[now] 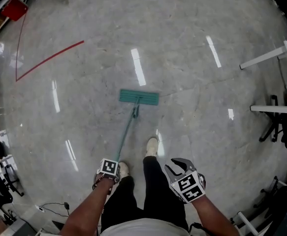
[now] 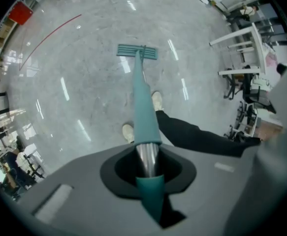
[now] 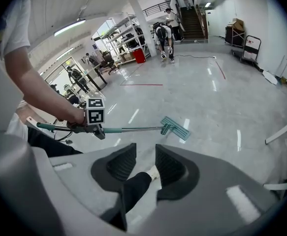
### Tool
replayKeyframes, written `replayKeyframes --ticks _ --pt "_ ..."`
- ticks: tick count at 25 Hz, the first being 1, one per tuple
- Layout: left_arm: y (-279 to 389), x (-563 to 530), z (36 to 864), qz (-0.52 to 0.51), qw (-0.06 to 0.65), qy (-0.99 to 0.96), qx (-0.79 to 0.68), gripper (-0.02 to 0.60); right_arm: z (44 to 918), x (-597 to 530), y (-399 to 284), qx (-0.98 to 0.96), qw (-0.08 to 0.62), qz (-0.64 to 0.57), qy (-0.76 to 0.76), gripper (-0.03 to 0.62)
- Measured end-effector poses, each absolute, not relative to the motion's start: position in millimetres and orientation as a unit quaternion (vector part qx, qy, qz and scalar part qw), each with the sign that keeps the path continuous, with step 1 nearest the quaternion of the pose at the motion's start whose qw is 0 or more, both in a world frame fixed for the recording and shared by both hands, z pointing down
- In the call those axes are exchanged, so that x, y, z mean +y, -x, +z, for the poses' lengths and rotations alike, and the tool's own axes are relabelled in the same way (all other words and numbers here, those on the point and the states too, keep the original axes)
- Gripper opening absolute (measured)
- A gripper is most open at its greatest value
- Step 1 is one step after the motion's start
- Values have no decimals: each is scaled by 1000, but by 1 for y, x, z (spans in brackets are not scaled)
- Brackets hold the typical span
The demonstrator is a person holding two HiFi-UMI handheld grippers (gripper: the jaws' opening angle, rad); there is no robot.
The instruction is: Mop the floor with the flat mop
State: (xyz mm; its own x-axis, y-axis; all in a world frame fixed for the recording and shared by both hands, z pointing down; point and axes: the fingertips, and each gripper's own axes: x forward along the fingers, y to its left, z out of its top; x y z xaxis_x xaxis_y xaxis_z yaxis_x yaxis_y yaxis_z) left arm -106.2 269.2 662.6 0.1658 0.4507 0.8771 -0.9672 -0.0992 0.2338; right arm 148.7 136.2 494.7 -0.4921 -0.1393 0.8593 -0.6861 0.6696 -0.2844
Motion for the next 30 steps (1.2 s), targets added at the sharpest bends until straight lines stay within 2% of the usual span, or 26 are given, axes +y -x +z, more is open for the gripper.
replayKeyframes --ticks 30 --pt "55 61 682 530 634 -482 -291 60 507 107 -175 -789 418 355 -277 125"
